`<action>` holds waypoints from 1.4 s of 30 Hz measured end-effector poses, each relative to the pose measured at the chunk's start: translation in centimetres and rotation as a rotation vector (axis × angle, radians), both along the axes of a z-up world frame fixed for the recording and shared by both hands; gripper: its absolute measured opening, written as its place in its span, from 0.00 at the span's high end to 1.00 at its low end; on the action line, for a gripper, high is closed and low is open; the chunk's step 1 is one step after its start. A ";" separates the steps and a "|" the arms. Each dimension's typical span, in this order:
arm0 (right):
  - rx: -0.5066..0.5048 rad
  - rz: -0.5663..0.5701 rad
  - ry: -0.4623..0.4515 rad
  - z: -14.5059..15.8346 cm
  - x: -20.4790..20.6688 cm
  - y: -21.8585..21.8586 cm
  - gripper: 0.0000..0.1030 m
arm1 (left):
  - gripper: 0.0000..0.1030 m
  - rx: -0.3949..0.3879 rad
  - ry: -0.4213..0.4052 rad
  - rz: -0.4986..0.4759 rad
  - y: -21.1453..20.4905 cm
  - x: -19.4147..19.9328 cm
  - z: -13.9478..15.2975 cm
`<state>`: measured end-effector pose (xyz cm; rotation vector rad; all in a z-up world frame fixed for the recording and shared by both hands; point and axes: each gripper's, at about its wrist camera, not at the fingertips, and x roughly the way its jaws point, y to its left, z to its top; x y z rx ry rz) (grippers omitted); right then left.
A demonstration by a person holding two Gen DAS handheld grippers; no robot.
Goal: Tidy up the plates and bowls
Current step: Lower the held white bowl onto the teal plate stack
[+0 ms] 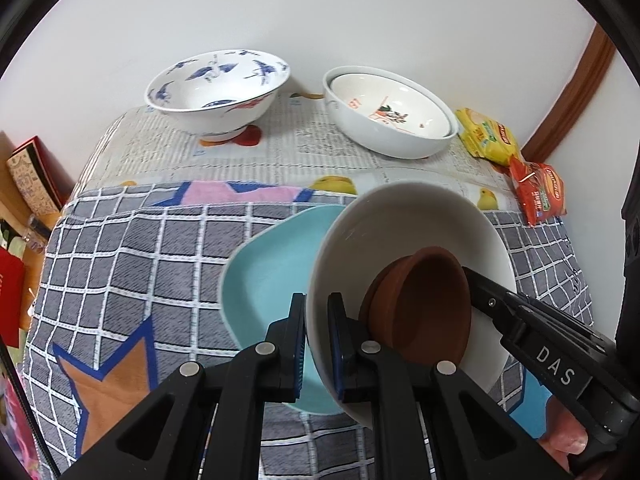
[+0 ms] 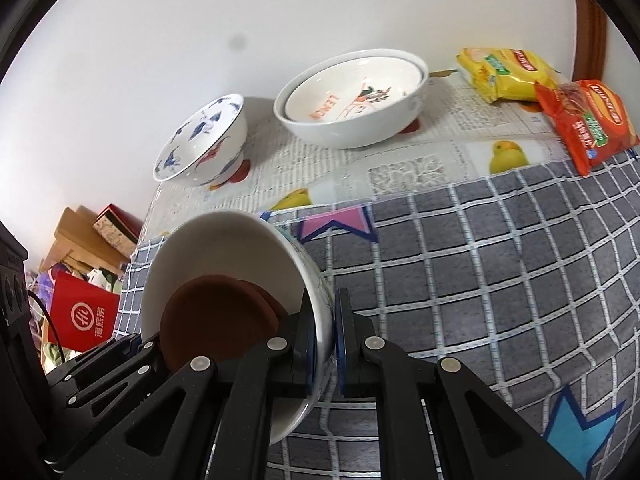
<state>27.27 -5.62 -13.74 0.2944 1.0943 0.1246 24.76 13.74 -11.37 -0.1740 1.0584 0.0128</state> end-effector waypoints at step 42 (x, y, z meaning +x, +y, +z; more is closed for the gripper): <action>-0.026 0.043 0.083 -4.2 3.7 3.5 0.91 | 0.87 -0.102 0.062 0.047 4.4 1.9 -4.4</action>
